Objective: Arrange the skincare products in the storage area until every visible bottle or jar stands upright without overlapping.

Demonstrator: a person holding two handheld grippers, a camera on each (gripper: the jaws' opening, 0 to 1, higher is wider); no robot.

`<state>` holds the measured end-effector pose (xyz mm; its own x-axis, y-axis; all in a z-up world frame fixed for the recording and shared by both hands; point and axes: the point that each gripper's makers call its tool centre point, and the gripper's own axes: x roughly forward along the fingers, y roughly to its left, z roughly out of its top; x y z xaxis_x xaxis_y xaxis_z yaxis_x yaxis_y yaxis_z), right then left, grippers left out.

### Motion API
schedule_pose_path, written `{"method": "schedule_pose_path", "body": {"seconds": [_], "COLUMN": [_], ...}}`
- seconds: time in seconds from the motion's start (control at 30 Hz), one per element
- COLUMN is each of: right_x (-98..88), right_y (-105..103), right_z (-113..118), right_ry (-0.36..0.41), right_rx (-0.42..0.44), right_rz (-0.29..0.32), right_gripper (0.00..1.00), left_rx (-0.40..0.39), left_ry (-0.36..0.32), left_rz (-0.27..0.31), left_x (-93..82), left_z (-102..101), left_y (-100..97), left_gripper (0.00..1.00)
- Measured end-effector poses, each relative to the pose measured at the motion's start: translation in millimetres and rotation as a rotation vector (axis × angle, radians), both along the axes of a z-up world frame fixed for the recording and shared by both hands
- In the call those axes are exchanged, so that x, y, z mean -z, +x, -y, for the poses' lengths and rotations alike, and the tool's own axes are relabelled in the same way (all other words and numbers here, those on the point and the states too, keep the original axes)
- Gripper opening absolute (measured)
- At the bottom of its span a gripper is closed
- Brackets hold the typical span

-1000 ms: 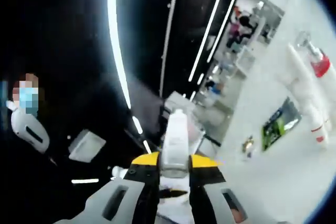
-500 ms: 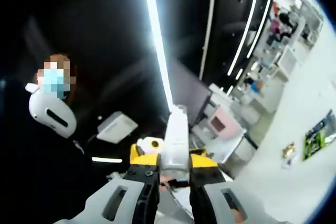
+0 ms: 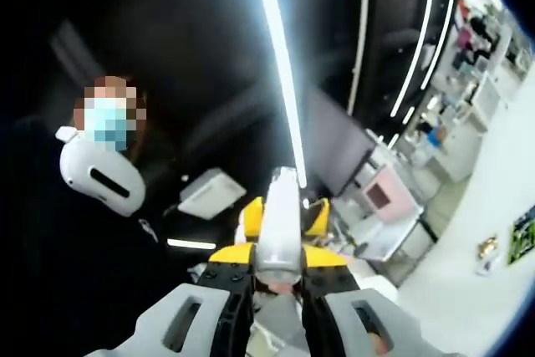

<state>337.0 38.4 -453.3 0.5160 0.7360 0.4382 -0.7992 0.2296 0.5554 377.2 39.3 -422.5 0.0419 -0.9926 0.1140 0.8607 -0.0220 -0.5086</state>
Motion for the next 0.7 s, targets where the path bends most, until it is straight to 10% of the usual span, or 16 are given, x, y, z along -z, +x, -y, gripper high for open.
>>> {"method": "schedule_pose_path", "body": {"seconds": [0.27,0.7], "right_x": [-0.4,4.5], "right_y": [8.1,36.0], "right_z": [0.7,16.8], "right_ry": [-0.082,-1.048], "right_rx": [0.063,0.469], "right_rz": [-0.042,0.033], "right_gripper": [0.12,0.23], "left_rx": [-0.087,-0.284], "left_ry": [0.014,0.260], "left_rz": [-0.056,0.177], "left_x": [-4.3,-9.8], "left_z": [-1.4,15.6], "left_y": [11.5,19.9], "left_gripper": [0.21,0.19]}}
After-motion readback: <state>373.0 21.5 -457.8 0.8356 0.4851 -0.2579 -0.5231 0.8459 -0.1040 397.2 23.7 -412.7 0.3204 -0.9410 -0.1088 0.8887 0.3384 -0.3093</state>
